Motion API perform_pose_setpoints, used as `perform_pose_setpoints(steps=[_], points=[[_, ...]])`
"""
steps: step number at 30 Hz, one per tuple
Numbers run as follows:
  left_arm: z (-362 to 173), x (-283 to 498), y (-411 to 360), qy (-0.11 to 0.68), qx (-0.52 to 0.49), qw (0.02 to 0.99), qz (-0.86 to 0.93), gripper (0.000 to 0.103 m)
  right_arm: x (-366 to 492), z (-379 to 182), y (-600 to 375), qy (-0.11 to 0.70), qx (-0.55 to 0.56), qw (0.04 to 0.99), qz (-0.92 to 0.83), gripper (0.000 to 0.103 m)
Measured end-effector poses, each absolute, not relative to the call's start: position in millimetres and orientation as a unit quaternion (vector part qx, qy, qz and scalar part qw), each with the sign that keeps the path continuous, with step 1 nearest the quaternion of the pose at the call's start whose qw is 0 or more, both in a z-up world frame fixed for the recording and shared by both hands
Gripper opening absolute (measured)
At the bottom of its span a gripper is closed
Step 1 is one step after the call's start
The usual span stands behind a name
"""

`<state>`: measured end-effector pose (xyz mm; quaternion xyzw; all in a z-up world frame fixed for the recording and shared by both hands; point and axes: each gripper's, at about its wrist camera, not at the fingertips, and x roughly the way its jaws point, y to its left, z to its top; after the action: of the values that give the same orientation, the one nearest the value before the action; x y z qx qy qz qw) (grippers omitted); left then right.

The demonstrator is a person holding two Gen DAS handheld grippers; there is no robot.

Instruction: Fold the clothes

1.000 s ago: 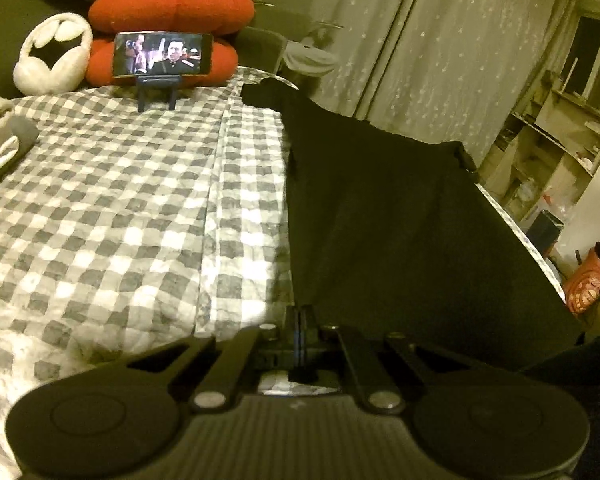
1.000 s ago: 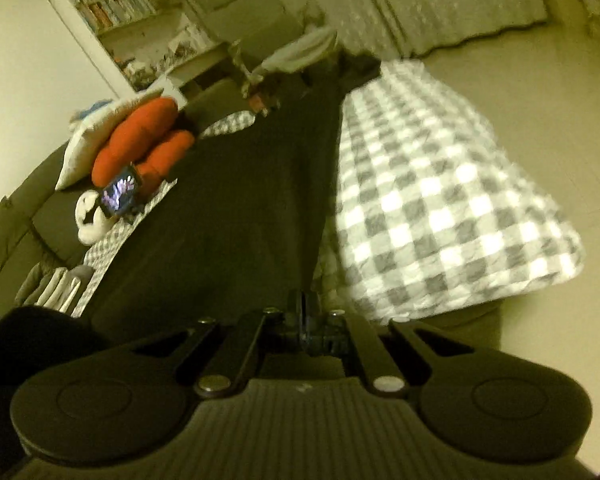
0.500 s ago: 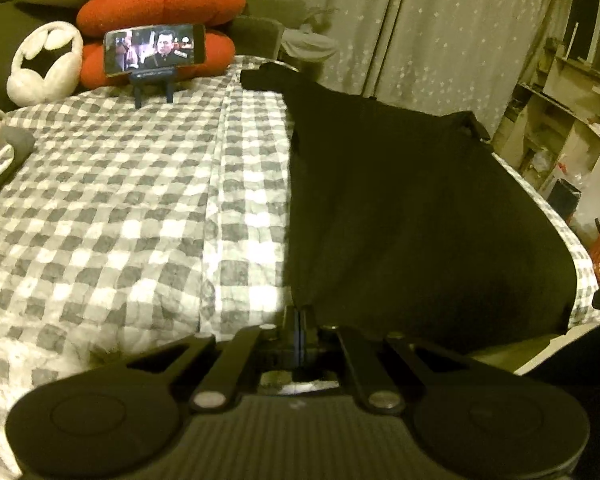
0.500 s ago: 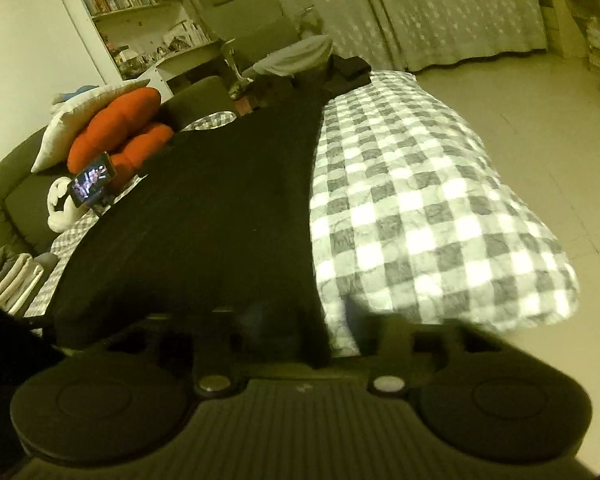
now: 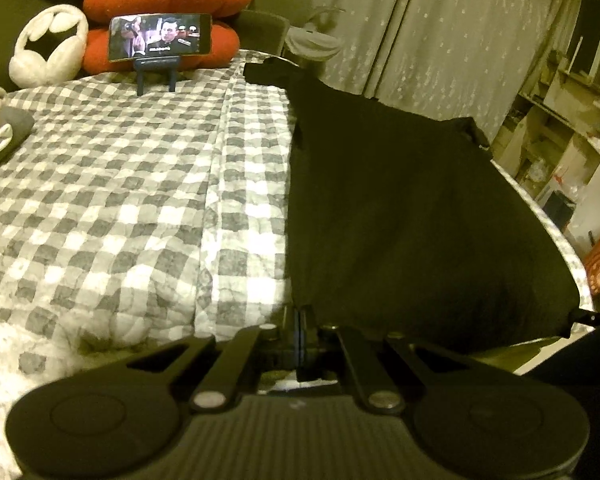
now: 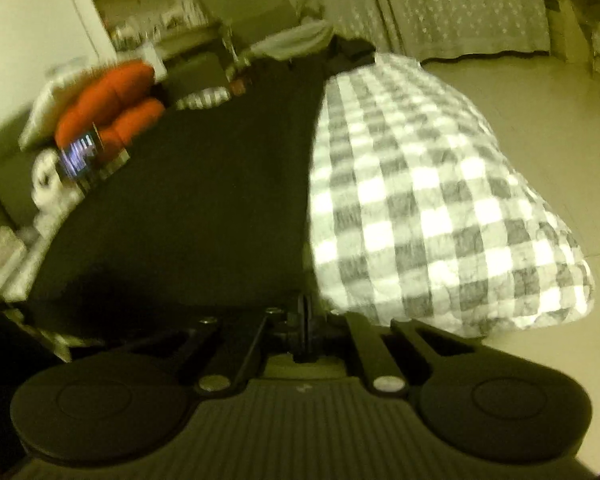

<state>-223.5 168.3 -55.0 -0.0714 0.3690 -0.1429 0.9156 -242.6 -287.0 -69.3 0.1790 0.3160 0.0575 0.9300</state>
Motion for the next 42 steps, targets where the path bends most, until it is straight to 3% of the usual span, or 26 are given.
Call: perform_pose_setpoints(steps=[22,26,32,42], points=[[-63.7,-234.8,163.0,0.376,-0.097,0.902,-0.187,0.000,-268.2,-30.1,-289.0,0.253,0.142,0.957,0.005,0.003],[-63.5,-226.2,161.5,0.388,-0.103,0.897,-0.185,0.003,-252.1,-54.3,-281.7,0.301,0.122,0.946,-0.002,0.005],[-34.2,-220.1,176.1,0.360,-0.119,0.913,-0.150,0.022,-250.3,-47.8,-292.0,0.304,0.123,0.945,-0.017,0.011],[46.6,-194.0,188.3,0.278,-0.137,0.946,-0.093,0.026,-252.3,49.2,-292.9,0.176,0.058,0.981,-0.058,0.011]])
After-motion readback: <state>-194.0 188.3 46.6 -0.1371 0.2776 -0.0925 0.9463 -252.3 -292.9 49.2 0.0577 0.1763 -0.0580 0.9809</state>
